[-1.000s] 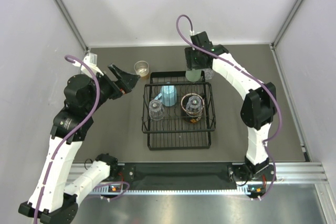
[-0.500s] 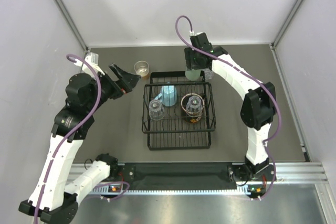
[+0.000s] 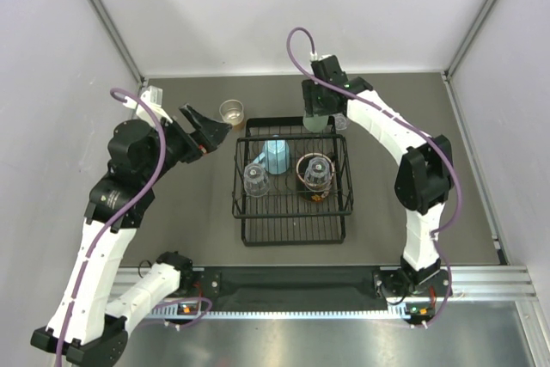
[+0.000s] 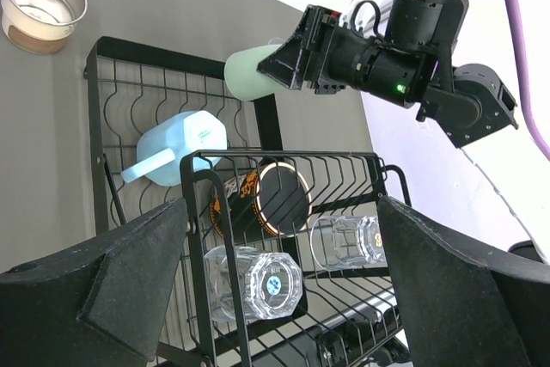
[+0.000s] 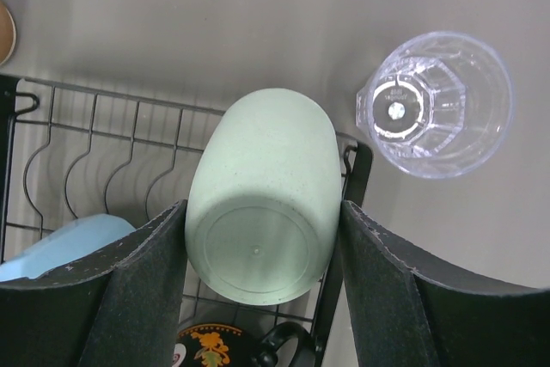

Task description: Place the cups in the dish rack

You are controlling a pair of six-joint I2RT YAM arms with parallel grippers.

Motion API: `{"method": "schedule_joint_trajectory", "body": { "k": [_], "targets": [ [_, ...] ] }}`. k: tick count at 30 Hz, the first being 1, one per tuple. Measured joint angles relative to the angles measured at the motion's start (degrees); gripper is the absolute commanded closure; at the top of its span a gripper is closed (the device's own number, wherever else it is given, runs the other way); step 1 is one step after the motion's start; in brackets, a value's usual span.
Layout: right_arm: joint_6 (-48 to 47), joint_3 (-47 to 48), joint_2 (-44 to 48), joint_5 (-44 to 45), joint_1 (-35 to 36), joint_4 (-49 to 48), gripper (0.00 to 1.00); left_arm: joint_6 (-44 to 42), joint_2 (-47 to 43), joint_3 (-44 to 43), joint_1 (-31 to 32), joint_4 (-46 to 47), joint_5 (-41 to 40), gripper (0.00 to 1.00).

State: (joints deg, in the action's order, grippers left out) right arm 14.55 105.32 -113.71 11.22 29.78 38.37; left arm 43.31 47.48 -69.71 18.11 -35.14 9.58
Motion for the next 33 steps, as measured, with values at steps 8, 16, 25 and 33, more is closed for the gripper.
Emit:
{"method": "schedule_joint_trajectory", "body": {
  "k": [8, 16, 25, 33],
  "targets": [
    [0.2, -2.9, 2.6, -0.5, 0.1, 2.2, 1.0, 0.1, 1.0, 0.0, 0.0, 0.1, 0.8, 0.04],
    [0.6, -8.6, 5.1, -1.6, 0.1, 3.6, 1.0, 0.3, 3.1, 0.0, 0.0, 0.4, 2.0, 0.04],
    [0.6, -9.4, 4.8, -1.9, 0.1, 3.7, 0.57, 0.3, 3.4, 0.0, 0.0, 0.4, 2.8, 0.04],
    [0.7, -9.4, 4.6, -1.9, 0.1, 3.8, 0.11, 0.3, 3.1, 0.0, 0.0, 0.4, 2.8, 0.04]
  ]
}}
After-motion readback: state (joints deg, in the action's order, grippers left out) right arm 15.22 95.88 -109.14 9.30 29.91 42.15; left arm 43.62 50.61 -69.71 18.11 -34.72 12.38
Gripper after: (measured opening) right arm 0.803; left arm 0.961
